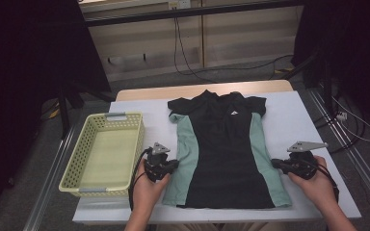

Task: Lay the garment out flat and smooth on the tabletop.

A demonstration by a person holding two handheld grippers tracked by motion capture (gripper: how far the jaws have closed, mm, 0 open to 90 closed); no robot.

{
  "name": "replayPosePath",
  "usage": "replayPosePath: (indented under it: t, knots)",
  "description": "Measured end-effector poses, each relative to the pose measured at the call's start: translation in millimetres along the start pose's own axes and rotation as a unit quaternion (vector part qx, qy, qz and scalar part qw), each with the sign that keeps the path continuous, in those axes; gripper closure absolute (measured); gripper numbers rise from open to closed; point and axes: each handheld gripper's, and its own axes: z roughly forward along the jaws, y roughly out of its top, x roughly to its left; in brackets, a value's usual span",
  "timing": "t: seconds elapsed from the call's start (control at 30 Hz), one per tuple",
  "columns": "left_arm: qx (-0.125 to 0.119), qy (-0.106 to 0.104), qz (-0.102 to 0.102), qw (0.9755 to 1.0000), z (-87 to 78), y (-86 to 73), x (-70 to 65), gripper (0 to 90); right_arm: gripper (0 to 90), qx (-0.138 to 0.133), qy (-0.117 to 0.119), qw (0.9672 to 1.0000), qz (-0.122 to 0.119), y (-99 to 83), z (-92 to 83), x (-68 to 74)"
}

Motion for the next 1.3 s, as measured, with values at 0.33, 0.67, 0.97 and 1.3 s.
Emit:
replayPosePath:
  t: [0.33, 0.67, 0.97, 1.3]
  knots:
    - [-0.001, 0.003, 0.001, 1.0, 0.2, 0.5, -1.0, 86.9, 74.7, -0.04, -0.018, 0.999, -0.004, 2.9, 1.0, -1.8]
    - [0.005, -0.001, 0.001, 1.0, -0.2, -0.2, 0.4, 86.8, 85.8, -0.031, -0.016, 0.9993, 0.016, 10.1, 26.4, -9.1]
    - [0.005, -0.013, 0.006, 0.9999, 4.2, 0.5, -6.2, 86.9, 90.0, -0.019, -0.026, 0.9993, 0.019, 7.0, 8.6, -16.3]
    - [0.013, -0.003, 0.01, 0.9999, 2.2, 0.8, -7.8, 87.3, 90.0, -0.027, -0.017, 0.9992, 0.024, -0.7, 3.5, -18.8]
